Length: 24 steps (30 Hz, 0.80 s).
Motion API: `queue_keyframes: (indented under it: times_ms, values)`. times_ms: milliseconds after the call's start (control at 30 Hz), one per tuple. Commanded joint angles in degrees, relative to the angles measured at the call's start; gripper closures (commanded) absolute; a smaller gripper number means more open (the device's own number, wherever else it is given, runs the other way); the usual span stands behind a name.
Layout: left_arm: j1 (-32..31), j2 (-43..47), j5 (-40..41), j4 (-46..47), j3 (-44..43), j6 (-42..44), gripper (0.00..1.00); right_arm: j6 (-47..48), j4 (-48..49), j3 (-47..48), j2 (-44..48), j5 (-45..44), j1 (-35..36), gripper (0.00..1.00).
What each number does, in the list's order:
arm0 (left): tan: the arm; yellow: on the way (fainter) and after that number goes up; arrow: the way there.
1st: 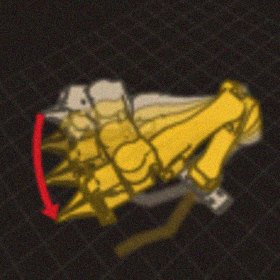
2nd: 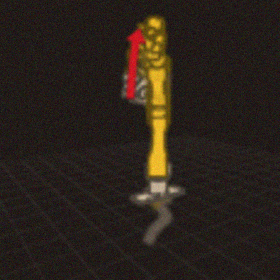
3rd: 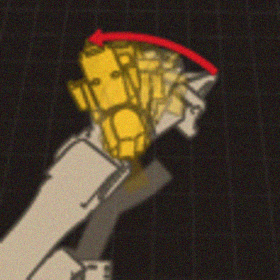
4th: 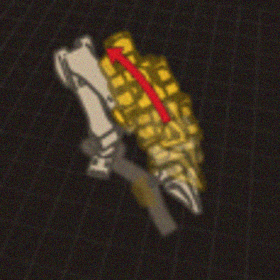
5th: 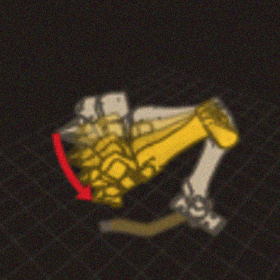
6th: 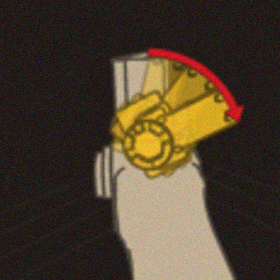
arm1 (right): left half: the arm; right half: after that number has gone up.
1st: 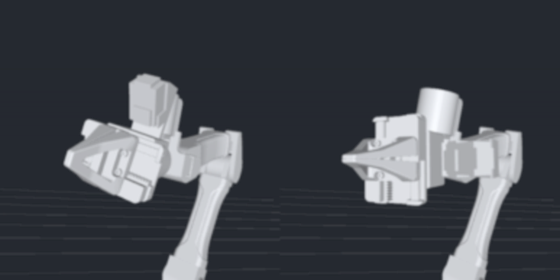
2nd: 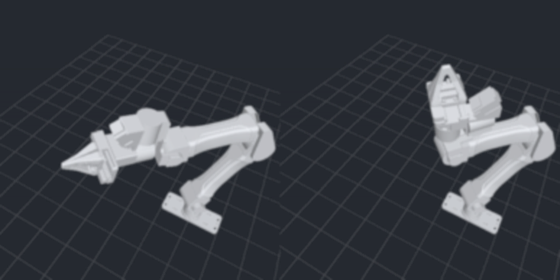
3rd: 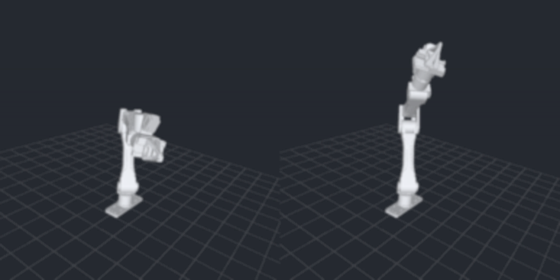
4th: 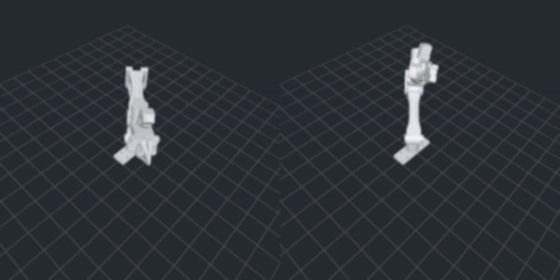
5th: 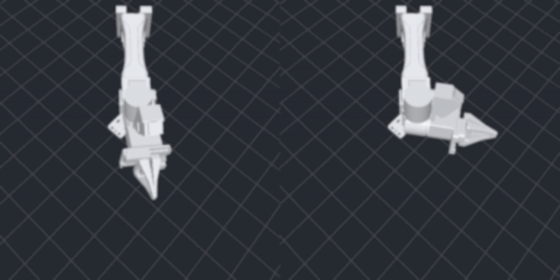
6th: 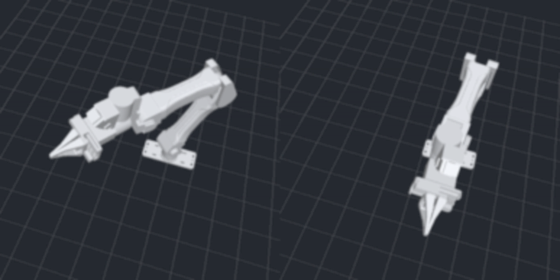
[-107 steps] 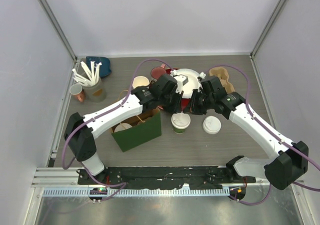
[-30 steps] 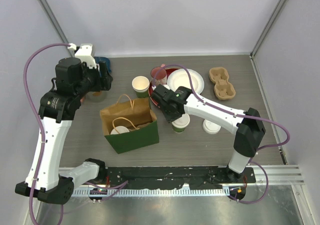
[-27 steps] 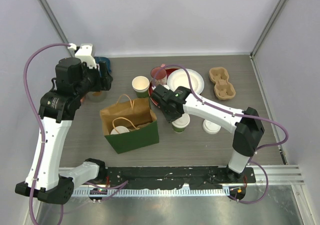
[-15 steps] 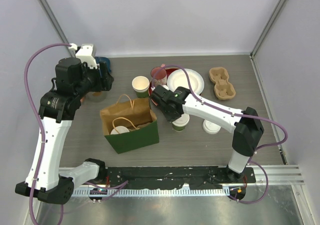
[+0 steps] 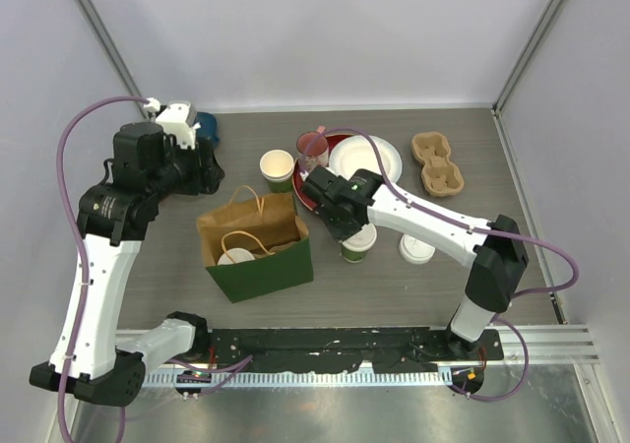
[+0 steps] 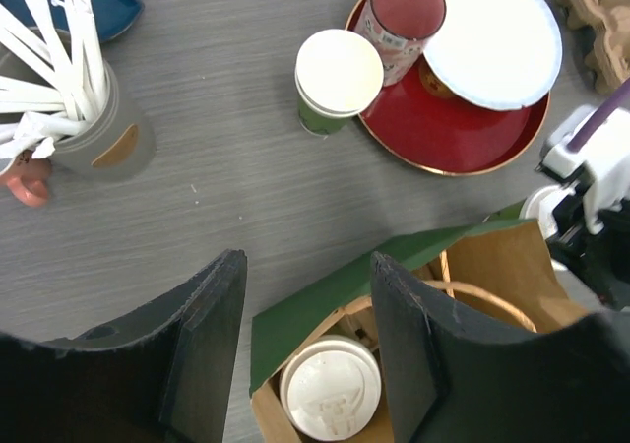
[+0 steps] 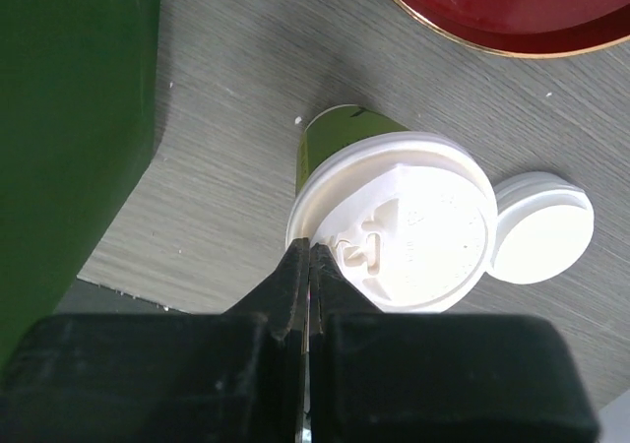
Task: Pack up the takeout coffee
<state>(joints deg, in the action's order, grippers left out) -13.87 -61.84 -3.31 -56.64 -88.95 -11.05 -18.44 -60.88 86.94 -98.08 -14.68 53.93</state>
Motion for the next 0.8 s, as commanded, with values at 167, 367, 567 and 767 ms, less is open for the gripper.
queue_keyframes:
  times_ms: [167, 367, 567, 767]
  values:
    - [0.4, 3.5, -5.2, -4.7, 1.6, 7.3, 0.45, 3.1, -3.4, 3.7, 6.2, 0.4, 0.2, 0.99]
    - [0.4, 2.0, -6.9, -10.1, 1.9, 16.0, 0.41, 8.3, -13.5, 17.3, 5.7, 2.0, 0.2, 0.99]
    - [0.4, -3.0, -9.2, -18.5, -1.7, 28.8, 0.35, 10.7, -25.5, 34.3, 3.5, 3.4, 0.2, 0.99]
    - [0.4, -4.6, -10.6, -18.6, 0.8, 35.5, 0.35, 11.4, -25.4, 40.1, 4.5, 5.0, 0.2, 0.99]
